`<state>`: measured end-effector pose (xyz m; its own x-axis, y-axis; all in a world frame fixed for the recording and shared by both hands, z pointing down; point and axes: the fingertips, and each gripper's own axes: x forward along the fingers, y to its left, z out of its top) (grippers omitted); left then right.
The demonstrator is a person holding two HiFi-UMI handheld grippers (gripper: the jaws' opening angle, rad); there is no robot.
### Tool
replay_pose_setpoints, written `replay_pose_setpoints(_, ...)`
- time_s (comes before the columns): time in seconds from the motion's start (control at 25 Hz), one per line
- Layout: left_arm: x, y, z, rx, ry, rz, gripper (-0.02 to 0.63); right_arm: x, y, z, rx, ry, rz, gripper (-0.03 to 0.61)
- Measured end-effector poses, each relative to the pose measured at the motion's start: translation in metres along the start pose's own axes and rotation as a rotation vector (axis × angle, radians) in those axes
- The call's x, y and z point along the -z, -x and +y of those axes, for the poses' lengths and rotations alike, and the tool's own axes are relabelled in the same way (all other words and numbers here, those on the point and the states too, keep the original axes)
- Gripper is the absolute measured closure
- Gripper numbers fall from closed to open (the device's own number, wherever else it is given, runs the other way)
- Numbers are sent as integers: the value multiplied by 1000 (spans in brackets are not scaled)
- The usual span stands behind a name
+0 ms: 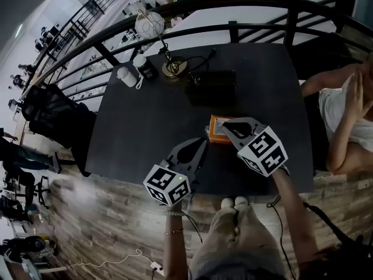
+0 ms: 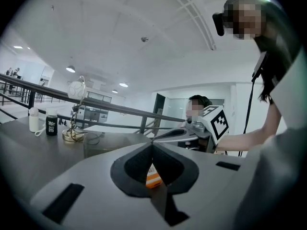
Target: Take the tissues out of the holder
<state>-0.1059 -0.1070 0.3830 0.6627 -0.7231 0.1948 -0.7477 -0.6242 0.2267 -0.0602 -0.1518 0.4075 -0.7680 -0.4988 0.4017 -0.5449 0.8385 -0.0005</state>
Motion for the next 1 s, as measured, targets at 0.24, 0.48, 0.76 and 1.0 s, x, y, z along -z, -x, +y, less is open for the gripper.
replay_pose_setpoints(0.24, -29, 14, -15, -6, -41, -70, 606, -38, 26, 12, 48, -53, -141, 566)
replay_pose_setpoints(0.48, -52, 19, -30, 24, -71, -135, 606, -59, 47, 23, 79, -51, -212, 566)
replay_pose_setpoints(0.76, -67, 18, -48, 38, -137, -160, 606, -64, 64, 28, 96, -67, -265, 566)
replay_pose_setpoints(1.0, -70, 16, -50, 39, -139, -173, 606, -61, 68, 24, 99, -83, -289, 566)
